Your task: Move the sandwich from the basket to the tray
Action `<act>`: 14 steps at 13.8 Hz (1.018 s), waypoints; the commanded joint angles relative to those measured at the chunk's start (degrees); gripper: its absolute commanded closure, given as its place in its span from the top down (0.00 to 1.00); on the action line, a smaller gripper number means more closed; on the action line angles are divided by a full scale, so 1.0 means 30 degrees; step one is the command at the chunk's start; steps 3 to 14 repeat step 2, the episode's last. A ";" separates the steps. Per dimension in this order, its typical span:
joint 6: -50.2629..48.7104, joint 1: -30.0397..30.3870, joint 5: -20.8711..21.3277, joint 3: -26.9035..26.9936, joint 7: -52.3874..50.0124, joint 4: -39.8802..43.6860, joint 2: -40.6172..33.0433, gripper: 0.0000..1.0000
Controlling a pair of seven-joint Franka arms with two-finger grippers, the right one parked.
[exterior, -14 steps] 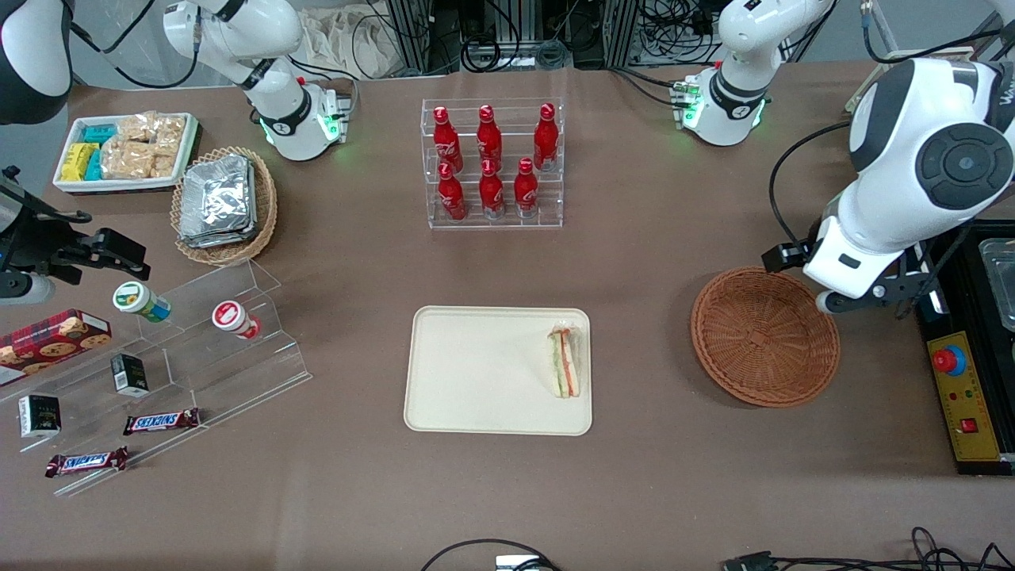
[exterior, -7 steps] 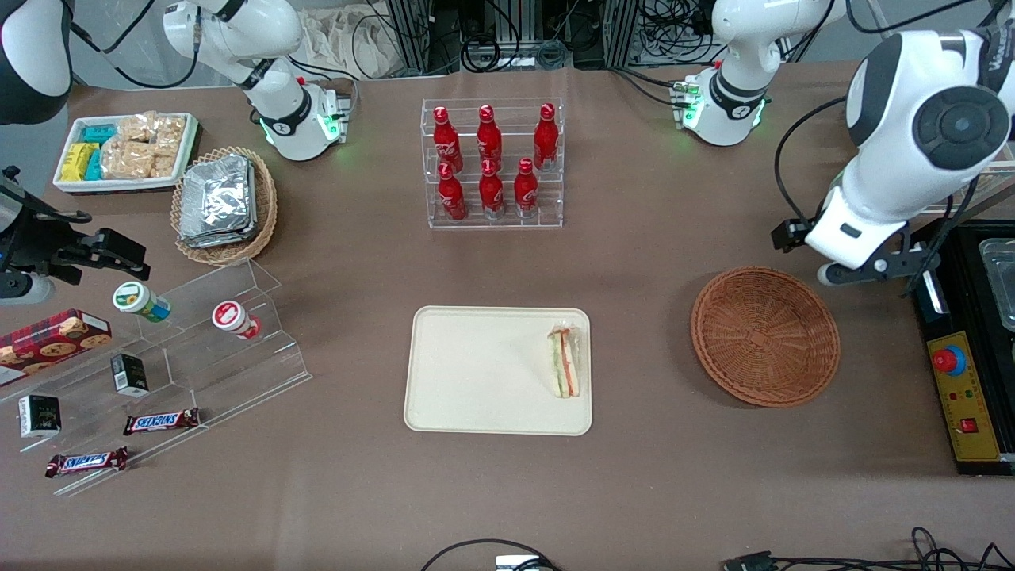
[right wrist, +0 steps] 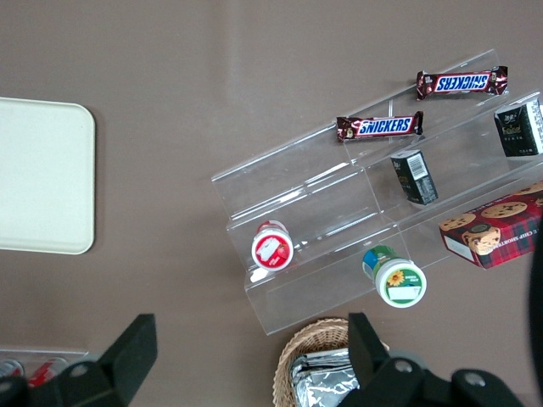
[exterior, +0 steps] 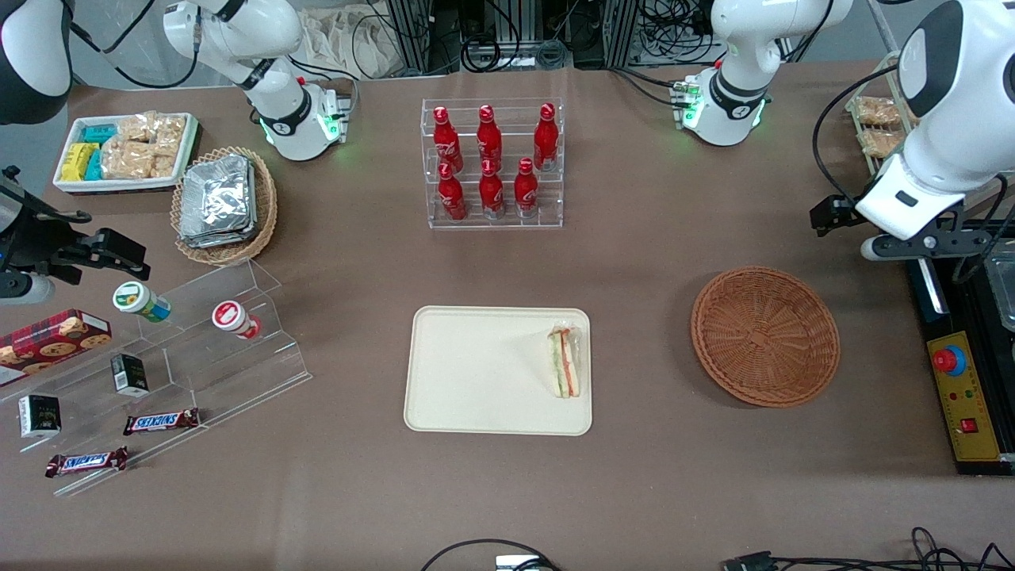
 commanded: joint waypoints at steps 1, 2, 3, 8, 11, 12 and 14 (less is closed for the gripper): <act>-0.1926 -0.0176 0.0069 -0.0013 -0.0151 0.3858 0.2333 1.00; -0.2512 -0.0175 -0.0163 -0.0013 -0.0123 0.4825 0.2891 1.00; -0.2512 -0.0175 -0.0163 -0.0013 -0.0123 0.4825 0.2891 1.00; -0.2512 -0.0175 -0.0163 -0.0013 -0.0123 0.4825 0.2891 1.00; -0.2512 -0.0175 -0.0163 -0.0013 -0.0123 0.4825 0.2891 1.00; -0.2512 -0.0175 -0.0163 -0.0013 -0.0123 0.4825 0.2891 1.00; -0.2512 -0.0175 -0.0163 -0.0013 -0.0123 0.4825 0.2891 1.00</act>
